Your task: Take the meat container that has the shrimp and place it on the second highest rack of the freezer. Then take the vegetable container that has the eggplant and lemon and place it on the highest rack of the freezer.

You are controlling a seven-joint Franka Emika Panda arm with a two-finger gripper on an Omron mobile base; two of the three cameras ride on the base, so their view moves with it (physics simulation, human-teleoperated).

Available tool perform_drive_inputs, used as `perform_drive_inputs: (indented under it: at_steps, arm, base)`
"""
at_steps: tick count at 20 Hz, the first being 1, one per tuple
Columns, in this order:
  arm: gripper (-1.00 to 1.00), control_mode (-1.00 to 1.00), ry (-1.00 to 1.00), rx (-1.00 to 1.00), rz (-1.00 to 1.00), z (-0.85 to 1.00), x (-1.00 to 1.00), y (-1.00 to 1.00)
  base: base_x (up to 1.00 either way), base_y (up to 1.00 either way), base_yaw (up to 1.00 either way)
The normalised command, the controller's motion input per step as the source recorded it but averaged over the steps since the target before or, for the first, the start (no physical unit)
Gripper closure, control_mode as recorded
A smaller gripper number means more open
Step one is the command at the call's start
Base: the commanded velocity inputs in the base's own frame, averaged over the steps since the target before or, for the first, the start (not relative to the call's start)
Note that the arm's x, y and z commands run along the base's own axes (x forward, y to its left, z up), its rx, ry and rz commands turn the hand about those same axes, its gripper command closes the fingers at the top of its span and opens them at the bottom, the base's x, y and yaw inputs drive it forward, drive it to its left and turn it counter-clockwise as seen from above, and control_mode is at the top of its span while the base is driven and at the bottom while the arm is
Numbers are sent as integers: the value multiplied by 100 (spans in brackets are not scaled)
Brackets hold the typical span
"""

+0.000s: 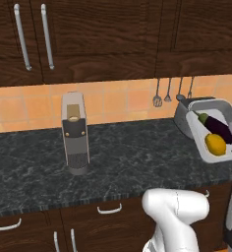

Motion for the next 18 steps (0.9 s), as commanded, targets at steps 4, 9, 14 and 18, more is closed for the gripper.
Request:
perform_drive_inputs:
  at_steps: [4,9,14,18]
  arm:
    - [100,100,0,0,0,1,-19,12]
    - [100,100,0,0,0,0,0,0]
    - [100,100,0,0,0,0,0,0]
    - [100,100,0,0,0,0,0,0]
  base:
    - [-39,5,-1]
    - [-100,1,-19]
    - [-91,2,-54]
    - [-71,0,-62]
